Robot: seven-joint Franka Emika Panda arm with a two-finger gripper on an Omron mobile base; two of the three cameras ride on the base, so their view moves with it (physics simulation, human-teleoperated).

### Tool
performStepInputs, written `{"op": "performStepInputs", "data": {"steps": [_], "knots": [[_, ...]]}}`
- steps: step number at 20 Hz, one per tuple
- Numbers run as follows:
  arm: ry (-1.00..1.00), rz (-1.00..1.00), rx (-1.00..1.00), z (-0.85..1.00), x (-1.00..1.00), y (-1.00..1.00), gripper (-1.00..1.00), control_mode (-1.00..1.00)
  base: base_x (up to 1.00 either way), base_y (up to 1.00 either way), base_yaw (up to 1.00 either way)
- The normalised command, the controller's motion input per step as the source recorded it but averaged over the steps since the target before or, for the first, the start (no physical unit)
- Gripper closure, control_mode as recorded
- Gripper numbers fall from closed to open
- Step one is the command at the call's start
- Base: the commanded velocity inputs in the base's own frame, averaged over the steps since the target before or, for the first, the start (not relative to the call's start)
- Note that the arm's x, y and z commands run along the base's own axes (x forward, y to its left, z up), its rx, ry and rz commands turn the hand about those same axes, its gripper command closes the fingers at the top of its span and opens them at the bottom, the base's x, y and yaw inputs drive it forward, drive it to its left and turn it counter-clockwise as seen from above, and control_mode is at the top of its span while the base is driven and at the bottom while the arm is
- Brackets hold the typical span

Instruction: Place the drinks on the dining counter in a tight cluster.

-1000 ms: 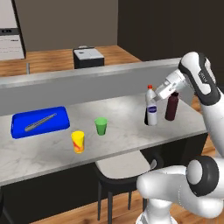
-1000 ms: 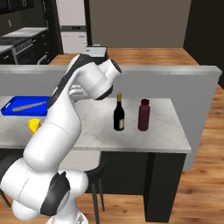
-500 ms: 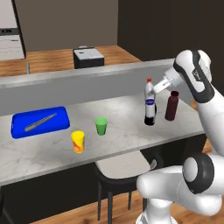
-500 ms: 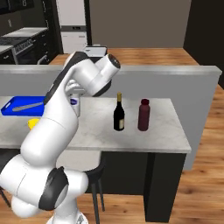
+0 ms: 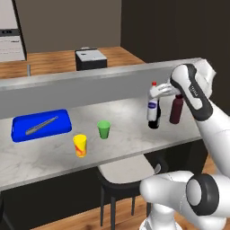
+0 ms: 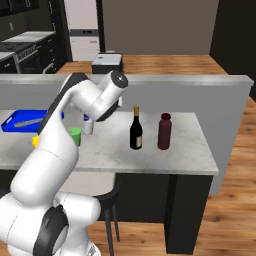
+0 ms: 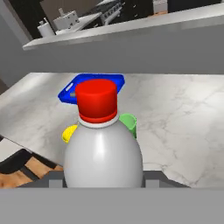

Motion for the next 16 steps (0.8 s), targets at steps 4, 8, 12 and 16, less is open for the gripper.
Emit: {"op": "performStepInputs", "data": {"steps": [4, 8, 12, 16], "knots": [[0.0, -0.38, -0.06, -0.13, 0.39, -0.01, 1.0, -1.0, 0.0, 0.0, 0.0], [-0.01, -0.35, -0.09, -0.06, 0.45, 0.0, 1.0, -1.0, 0.0, 0.0, 0.0], [-0.01, -0.26, -0.08, -0.06, 0.27, 0.02, 1.0, -1.0, 0.0, 0.0, 0.0], [0.0, -0.11, -0.12, 0.0, 0.11, 0.07, 1.0, -1.0, 0.0, 0.0, 0.0]]}}
